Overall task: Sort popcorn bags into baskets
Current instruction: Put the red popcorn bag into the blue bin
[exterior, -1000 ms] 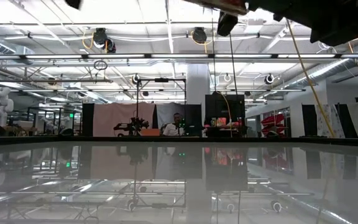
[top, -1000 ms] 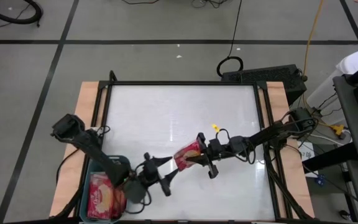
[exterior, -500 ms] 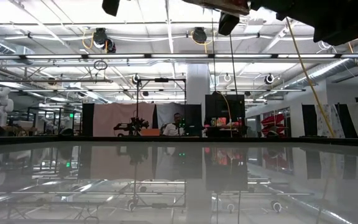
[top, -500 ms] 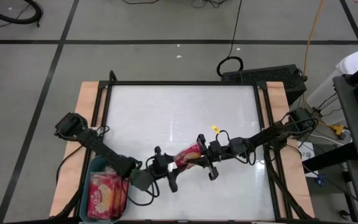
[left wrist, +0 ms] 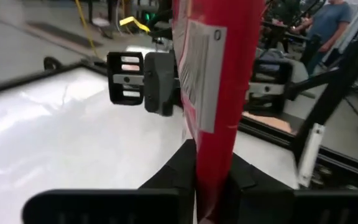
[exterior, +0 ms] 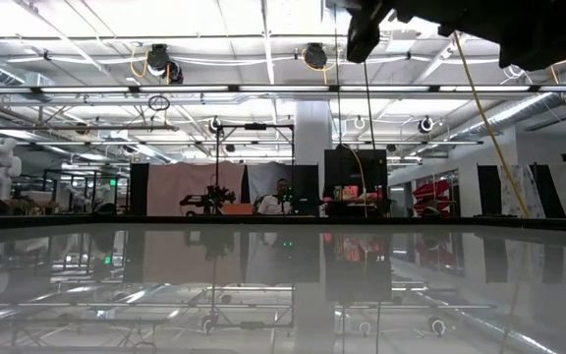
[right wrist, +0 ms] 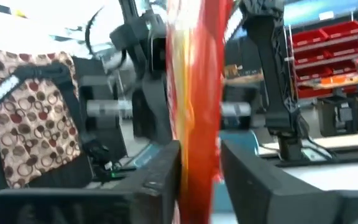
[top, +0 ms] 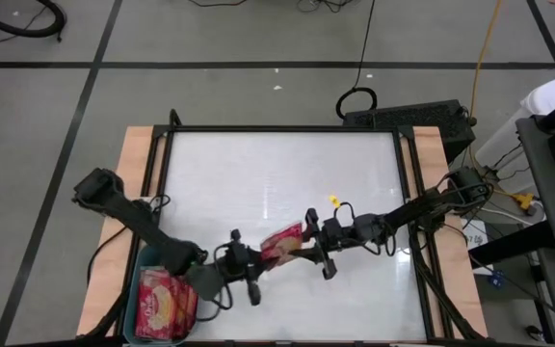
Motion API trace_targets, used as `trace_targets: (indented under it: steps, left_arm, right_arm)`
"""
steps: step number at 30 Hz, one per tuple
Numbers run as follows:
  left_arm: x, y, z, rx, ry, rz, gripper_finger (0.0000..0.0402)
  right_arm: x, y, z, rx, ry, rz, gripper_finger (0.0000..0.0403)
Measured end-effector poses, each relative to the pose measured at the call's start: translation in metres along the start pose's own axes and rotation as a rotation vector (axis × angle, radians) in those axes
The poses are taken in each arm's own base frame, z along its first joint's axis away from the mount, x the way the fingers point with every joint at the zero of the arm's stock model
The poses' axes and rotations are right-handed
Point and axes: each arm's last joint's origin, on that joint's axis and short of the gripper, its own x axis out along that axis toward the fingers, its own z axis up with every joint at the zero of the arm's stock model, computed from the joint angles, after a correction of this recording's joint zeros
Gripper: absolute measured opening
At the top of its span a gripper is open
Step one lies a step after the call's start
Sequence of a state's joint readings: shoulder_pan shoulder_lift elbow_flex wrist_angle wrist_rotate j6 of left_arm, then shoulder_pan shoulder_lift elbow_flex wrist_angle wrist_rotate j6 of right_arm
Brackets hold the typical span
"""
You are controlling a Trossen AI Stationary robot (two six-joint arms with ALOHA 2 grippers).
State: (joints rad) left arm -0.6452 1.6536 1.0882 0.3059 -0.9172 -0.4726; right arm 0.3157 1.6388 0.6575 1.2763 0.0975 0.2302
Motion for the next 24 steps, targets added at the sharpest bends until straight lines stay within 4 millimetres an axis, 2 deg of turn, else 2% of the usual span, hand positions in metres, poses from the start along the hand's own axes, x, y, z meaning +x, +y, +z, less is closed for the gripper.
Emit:
trace_targets:
  steps: [7, 14, 19, 24]
  left_arm:
    - [-0.055, 0.005, 0.027, -0.201, 0.153, -0.098, 0.0020]
    - [-0.109, 0.010, 0.042, -0.371, 0.323, -0.217, 0.0022]
    - [-0.149, 0.024, 0.038, -0.458, 0.489, -0.182, 0.0031]
    - [-0.184, 0.032, 0.026, -0.594, 0.619, -0.113, 0.0021]
  right_arm:
    - [-0.001, -0.004, -0.013, -0.028, 0.137, -0.036, 0.0178]
    - [-0.006, -0.003, -0.032, -0.043, 0.322, -0.061, 0.0194]
    - [-0.008, 0.008, -0.038, -0.082, 0.366, -0.026, 0.0189]
    - [-0.011, 0.021, -0.041, -0.129, 0.376, 0.029, 0.0186]
